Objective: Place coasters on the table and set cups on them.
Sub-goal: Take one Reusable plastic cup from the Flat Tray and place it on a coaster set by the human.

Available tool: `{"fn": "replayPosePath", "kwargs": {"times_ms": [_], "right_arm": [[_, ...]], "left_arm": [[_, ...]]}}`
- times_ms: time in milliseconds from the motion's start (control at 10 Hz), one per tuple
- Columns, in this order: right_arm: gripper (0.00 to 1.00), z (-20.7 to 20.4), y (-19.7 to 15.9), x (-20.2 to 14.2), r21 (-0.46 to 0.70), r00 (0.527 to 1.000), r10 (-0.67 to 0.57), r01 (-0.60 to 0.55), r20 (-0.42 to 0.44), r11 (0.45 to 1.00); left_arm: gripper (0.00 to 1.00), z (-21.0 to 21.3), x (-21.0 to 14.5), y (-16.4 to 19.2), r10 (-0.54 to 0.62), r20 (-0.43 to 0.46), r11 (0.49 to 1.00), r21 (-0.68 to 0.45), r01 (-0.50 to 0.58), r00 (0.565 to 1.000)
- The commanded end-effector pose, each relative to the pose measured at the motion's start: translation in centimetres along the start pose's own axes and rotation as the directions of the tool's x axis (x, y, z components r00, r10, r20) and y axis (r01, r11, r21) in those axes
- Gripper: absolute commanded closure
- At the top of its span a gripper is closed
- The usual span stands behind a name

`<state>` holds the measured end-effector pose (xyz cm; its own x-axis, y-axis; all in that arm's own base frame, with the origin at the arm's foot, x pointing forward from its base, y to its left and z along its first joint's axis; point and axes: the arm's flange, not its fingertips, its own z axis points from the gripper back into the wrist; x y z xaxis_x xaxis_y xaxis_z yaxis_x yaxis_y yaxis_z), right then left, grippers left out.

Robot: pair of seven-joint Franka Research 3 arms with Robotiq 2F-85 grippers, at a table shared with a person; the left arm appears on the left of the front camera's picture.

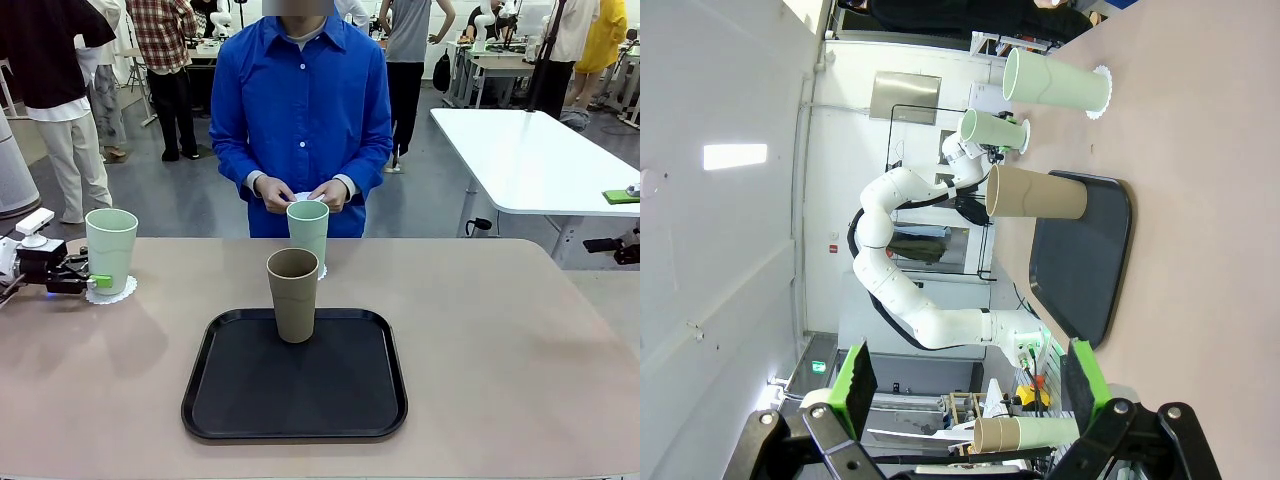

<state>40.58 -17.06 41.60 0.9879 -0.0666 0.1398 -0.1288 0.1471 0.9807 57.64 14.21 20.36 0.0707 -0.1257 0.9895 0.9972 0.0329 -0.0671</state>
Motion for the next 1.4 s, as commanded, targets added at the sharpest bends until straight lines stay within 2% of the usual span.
{"fn": "replayPosePath", "kwargs": {"times_ms": [0, 200, 300, 500, 1300], "right_arm": [[0.00, 0.0, 0.2, -0.2, 0.006, 1.000, 0.006, -0.006, -0.001, 1.000], [0.00, 0.0, 0.2, -0.2, 0.006, 1.000, 0.006, -0.006, -0.001, 1.000], [0.00, 0.0, 0.2, -0.2, 0.006, 1.000, 0.006, -0.006, -0.001, 1.000], [0.00, 0.0, 0.2, -0.2, 0.006, 1.000, 0.006, -0.006, -0.001, 1.000], [0.00, 0.0, 0.2, -0.2, 0.006, 1.000, 0.006, -0.006, -0.001, 1.000]], "left_arm": [[0.19, 0.3, 0.1, 0.9, 0.020, 0.006, 1.000, -0.008, -0.019, 1.000], [0.19, 0.3, 0.2, 1.0, 0.031, 0.000, 1.000, -0.003, -0.031, 1.000], [0.08, 0.3, 0.1, 1.0, 0.038, -0.002, 0.999, 0.000, -0.038, 0.999], [0.00, 0.3, 0.1, 0.9, 0.054, -0.005, 0.999, 0.000, -0.054, 0.999], [0.00, 2.5, 0.9, 0.2, 0.046, -0.042, 0.999, 0.025, -0.045, 0.998]]}}
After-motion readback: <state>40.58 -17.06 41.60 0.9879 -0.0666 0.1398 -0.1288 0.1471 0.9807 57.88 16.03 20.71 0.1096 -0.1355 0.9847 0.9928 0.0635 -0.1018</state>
